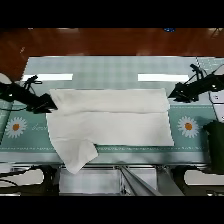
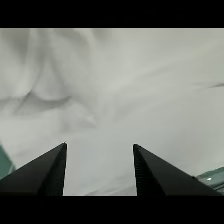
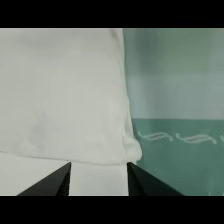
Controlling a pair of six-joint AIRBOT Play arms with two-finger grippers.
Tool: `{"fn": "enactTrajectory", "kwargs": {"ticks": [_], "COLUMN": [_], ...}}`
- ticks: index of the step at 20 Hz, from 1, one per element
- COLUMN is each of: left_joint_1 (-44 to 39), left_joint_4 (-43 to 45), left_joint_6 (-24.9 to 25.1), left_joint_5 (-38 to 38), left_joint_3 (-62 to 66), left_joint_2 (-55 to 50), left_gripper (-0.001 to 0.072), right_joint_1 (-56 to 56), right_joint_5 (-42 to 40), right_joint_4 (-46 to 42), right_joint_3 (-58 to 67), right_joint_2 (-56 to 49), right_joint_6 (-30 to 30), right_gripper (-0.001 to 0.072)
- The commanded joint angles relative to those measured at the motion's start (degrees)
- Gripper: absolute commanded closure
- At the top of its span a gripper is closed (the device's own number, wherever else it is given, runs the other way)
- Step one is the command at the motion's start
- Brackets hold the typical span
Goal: Fold the shirts.
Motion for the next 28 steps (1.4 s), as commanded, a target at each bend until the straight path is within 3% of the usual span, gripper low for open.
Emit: {"fn": "enactTrajectory", "kwargs": {"ticks": [1, 3, 6, 8, 12, 22, 23, 24, 25, 28], "left_joint_1": [11.3, 19.7, 25.4, 24.2, 22.5, 6.1, 4.8, 3.9, 3.3, 3.2], "left_joint_4": [1.4, 1.3, -9.2, -10.8, 2.0, 0.0, 0.0, 0.0, 0.0, 0.0], "left_joint_6": [1.1, 1.1, 0.3, 0.5, -3.2, -1.9, -1.9, -2.2, -2.2, -2.7], "left_joint_5": [-1.1, 1.9, 5.0, 3.5, 1.2, 4.0, 4.7, 5.2, 5.3, 5.5], "left_joint_3": [-9.6, -20.0, -31.0, -33.6, -34.0, -36.0, -36.0, -36.0, -36.0, -36.0], "left_joint_2": [8.4, 12.9, 16.5, 17.0, 17.0, 14.6, 14.3, 14.2, 14.3, 14.3], "left_gripper": [0.0201, 0.0201, 0.0200, 0.0201, 0.0201, 0.0205, 0.0292, 0.0514, 0.0667, 0.0677], "right_joint_1": [-6.4, -9.0, -9.2, -9.2, -9.2, -9.5, -10.5, -12.7, -15.1, -21.4], "right_joint_5": [-0.9, -4.4, -5.8, -6.6, -7.1, -13.8, -14.1, -14.1, -13.7, -5.8], "right_joint_4": [2.4, 5.2, 10.1, 14.3, 16.0, 19.3, 19.3, 18.9, 16.0, -0.7], "right_joint_3": [-6.6, -14.7, -25.5, -30.7, -36.1, -36.3, -36.1, -36.0, -36.0, -36.1], "right_joint_2": [9.9, 17.0, 25.2, 29.0, 33.3, 33.5, 33.5, 33.5, 33.5, 33.5], "right_joint_6": [0.1, -2.5, -5.9, -8.5, -10.0, -9.1, -8.7, -8.0, -4.7, 4.4], "right_gripper": [0.0301, 0.0301, 0.0301, 0.0301, 0.0301, 0.0300, 0.0300, 0.0300, 0.0299, 0.0299]}}
